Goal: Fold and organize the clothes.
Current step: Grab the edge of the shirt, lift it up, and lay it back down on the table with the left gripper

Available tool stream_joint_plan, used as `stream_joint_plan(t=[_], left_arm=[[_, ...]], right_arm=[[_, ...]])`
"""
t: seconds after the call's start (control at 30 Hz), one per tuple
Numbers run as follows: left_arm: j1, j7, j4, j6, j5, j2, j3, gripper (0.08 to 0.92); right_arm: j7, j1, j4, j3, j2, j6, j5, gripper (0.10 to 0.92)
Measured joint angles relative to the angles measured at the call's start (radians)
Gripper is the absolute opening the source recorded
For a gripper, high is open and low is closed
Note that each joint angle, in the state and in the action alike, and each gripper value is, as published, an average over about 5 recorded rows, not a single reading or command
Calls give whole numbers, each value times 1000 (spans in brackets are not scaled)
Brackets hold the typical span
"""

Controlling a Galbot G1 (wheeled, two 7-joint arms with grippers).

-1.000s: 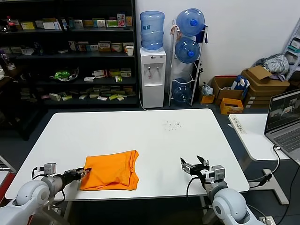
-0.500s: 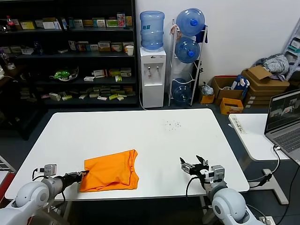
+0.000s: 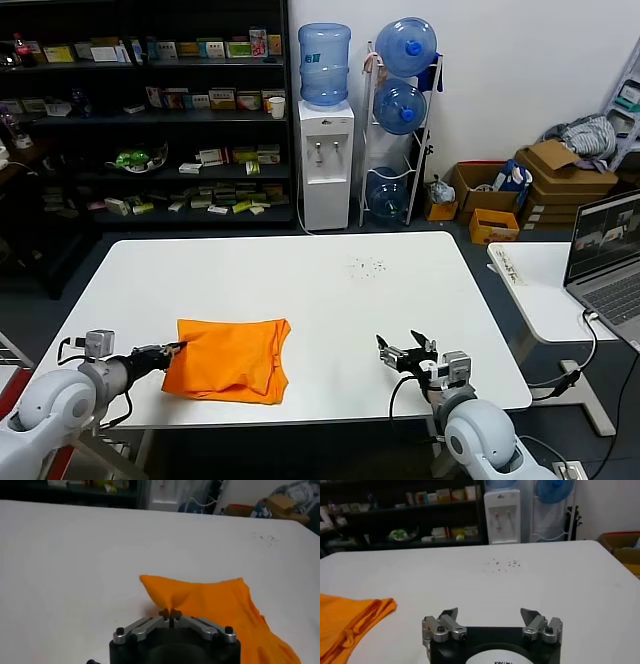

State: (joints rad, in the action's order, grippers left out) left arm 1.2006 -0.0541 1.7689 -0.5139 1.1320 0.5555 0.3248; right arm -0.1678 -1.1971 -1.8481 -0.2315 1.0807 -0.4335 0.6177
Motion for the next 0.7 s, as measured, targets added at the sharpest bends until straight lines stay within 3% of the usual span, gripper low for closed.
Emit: stream_joint_plan(t=[0.33,0.7], left_arm=[[30,-12,31,-37,-51,-191,12,104],[16,38,-89,-33,-151,-360,20,104]], right_arm=[[21,11,9,17,-1,27,1,823],[33,13,10,17,9,44,2,823]])
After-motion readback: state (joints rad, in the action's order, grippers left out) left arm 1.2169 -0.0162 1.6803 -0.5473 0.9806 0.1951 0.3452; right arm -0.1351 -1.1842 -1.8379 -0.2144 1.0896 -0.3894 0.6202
